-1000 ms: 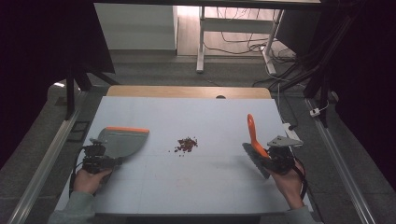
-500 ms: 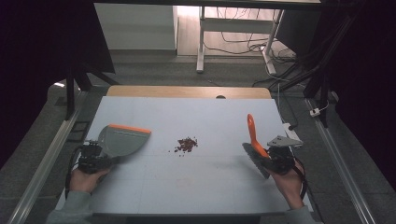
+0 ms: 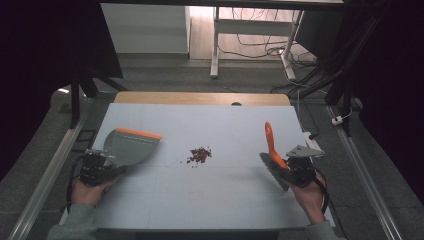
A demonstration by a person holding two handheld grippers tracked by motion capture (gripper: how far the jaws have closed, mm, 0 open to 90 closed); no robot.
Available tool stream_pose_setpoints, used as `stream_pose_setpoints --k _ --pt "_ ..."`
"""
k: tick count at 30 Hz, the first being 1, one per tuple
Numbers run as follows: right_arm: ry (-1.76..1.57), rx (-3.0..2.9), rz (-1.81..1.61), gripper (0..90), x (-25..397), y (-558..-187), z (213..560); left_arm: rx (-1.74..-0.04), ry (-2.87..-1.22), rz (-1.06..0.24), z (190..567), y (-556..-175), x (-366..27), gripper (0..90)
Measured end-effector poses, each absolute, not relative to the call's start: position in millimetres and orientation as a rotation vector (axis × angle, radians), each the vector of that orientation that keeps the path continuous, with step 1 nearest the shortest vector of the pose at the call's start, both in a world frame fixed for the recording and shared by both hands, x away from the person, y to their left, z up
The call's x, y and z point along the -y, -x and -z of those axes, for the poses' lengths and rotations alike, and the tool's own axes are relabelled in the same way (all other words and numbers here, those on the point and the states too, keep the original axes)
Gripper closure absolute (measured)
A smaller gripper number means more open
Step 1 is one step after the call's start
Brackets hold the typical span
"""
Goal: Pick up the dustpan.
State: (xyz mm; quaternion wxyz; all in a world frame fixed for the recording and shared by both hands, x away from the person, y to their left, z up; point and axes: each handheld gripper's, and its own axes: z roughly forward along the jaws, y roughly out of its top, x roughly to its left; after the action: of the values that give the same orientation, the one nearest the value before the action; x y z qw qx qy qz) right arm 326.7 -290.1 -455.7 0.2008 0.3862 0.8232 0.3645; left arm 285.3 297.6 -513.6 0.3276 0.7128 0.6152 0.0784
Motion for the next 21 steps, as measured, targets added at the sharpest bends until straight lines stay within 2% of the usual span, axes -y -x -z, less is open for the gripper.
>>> stream_pose_setpoints --k 21 --pt "-1.077 -2.291 -1.021 70.6 290.1 -325.7 455.1 -1.48 -1.884 -0.261 506.7 -282.5 -305.8 61.7"
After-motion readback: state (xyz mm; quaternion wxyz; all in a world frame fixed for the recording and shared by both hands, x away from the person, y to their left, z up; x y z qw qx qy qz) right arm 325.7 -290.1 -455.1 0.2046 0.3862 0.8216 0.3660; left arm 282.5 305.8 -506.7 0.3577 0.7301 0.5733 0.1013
